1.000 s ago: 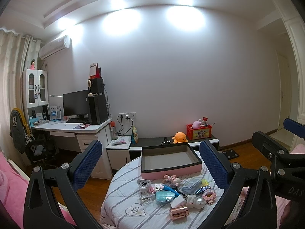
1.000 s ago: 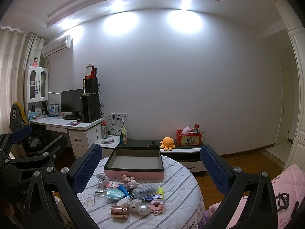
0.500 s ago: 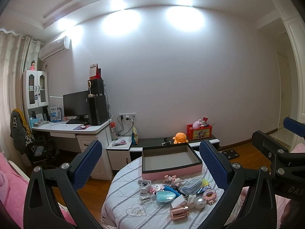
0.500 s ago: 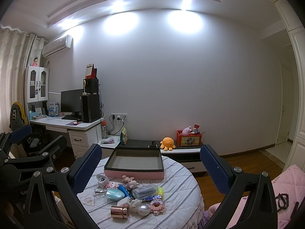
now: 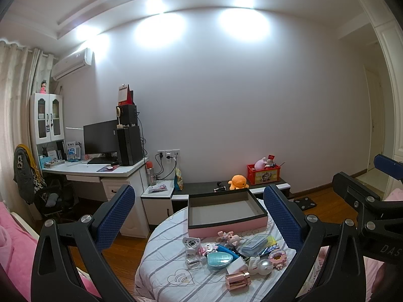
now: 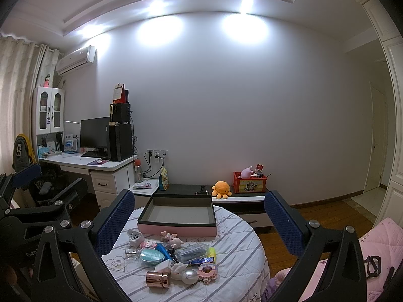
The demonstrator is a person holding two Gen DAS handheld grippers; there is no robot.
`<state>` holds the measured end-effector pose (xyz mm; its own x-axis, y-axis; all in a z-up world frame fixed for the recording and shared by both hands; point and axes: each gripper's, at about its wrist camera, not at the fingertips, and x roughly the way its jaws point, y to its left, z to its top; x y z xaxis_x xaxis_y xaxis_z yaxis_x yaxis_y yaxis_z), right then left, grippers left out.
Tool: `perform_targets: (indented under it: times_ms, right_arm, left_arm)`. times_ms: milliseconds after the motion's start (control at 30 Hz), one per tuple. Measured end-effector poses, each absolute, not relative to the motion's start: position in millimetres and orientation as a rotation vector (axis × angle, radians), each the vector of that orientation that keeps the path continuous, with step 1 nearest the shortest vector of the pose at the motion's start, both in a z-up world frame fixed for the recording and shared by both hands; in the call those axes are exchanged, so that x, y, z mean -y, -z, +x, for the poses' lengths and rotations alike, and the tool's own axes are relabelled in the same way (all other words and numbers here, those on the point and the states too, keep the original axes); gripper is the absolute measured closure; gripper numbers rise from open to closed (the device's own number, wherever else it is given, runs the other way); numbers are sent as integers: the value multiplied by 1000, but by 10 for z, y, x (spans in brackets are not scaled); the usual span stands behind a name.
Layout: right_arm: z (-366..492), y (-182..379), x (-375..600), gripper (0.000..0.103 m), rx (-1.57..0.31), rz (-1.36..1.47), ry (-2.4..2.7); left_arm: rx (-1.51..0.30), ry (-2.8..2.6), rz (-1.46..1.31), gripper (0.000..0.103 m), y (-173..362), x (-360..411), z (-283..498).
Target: Organize rigid objects
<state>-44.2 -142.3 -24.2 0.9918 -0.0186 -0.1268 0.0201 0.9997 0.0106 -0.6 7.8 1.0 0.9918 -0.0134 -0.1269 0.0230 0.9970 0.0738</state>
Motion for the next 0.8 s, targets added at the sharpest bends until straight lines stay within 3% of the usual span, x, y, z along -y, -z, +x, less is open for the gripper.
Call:
perform_targets:
  times_ms: [800]
  right_arm:
    - [-446, 246, 1394, 0, -141, 5, 20]
  left_arm:
    - [-138, 23, 79, 0, -7, -106, -42]
